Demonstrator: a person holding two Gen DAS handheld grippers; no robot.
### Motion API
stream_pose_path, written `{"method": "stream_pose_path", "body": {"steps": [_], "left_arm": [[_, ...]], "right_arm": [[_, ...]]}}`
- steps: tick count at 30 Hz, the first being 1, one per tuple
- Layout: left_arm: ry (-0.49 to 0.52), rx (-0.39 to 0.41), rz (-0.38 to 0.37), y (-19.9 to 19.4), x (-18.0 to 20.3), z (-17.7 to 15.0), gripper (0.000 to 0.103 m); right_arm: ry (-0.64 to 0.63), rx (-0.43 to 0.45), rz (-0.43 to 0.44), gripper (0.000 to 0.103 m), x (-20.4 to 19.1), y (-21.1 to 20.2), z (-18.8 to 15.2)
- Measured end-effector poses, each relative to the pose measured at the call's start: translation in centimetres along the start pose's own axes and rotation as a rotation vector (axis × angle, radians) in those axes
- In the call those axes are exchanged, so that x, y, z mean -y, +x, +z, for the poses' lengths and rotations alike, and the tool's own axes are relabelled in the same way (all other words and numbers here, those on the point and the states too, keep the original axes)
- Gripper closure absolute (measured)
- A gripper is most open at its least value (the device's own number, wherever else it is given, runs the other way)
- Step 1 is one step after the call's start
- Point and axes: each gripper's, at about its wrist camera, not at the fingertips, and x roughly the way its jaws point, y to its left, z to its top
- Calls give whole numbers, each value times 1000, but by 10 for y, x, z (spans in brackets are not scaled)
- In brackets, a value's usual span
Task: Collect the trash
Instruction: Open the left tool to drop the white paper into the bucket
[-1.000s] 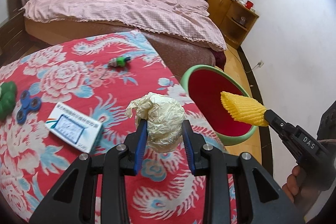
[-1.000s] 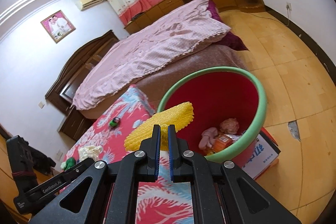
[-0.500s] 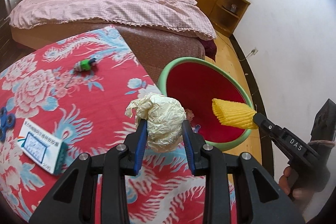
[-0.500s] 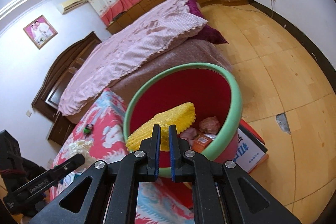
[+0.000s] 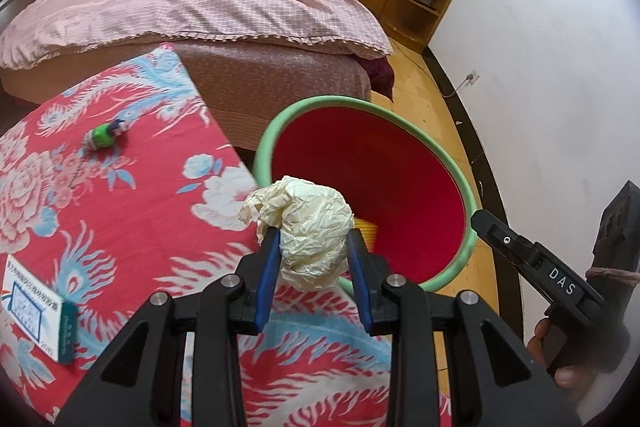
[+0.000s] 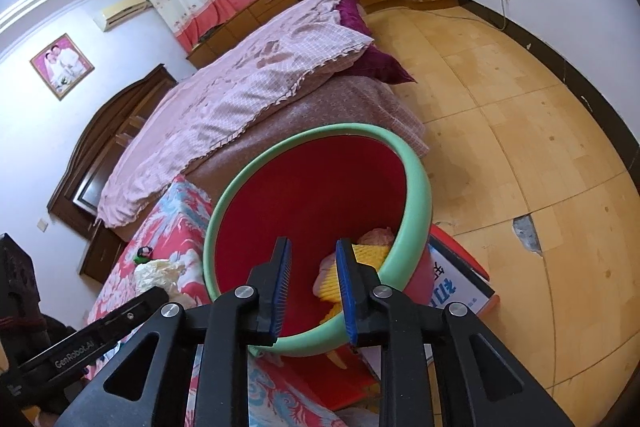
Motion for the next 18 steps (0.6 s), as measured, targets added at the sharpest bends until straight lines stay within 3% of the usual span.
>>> {"method": "stream_pose_path", "body": {"steps": [5,12,18], "left_arm": [[20,-10,-11,10,9,4,70],[53,-9,-7,15,17,8,54],[22,-6,2,8,9,4,53]], "right_arm": [[-1,13,-5,78,3,-5,1],[7,15,-8,78,5,-7,0],[-2,9,-2,78,2,-10,-1]]}}
